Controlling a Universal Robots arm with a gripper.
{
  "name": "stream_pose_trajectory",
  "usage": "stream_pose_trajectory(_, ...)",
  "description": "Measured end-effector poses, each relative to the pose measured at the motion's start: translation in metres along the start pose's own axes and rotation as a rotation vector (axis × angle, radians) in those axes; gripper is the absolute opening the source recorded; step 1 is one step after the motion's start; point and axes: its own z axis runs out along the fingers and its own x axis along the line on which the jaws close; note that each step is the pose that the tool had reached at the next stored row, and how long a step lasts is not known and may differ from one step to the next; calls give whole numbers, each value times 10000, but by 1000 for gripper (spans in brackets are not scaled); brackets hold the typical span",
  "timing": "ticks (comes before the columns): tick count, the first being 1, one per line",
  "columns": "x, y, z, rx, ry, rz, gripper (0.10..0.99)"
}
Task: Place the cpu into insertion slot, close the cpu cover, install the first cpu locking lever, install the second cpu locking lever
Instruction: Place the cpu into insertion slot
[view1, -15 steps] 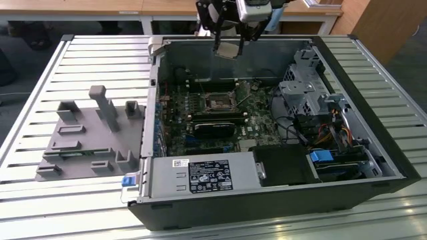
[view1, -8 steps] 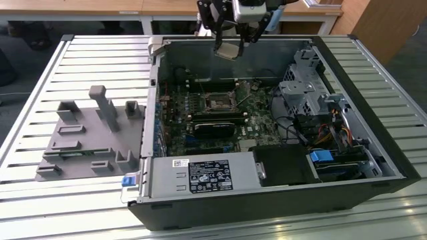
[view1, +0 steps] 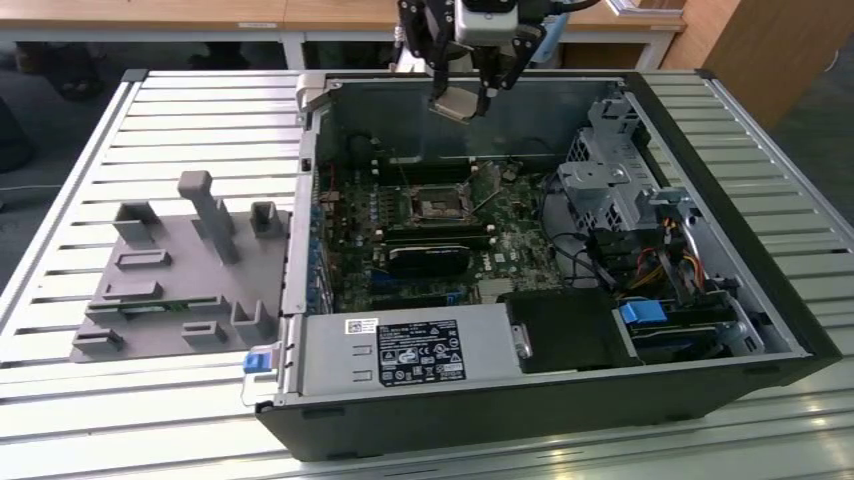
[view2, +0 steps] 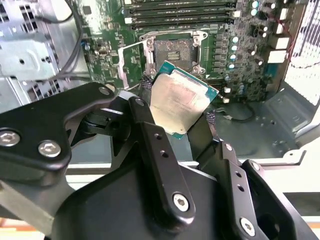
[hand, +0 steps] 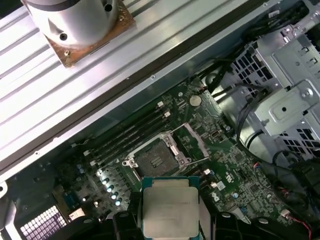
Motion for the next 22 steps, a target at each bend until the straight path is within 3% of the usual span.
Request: stream_pose_trajectory(22, 0, -3, 43, 96, -374, 3362, 537)
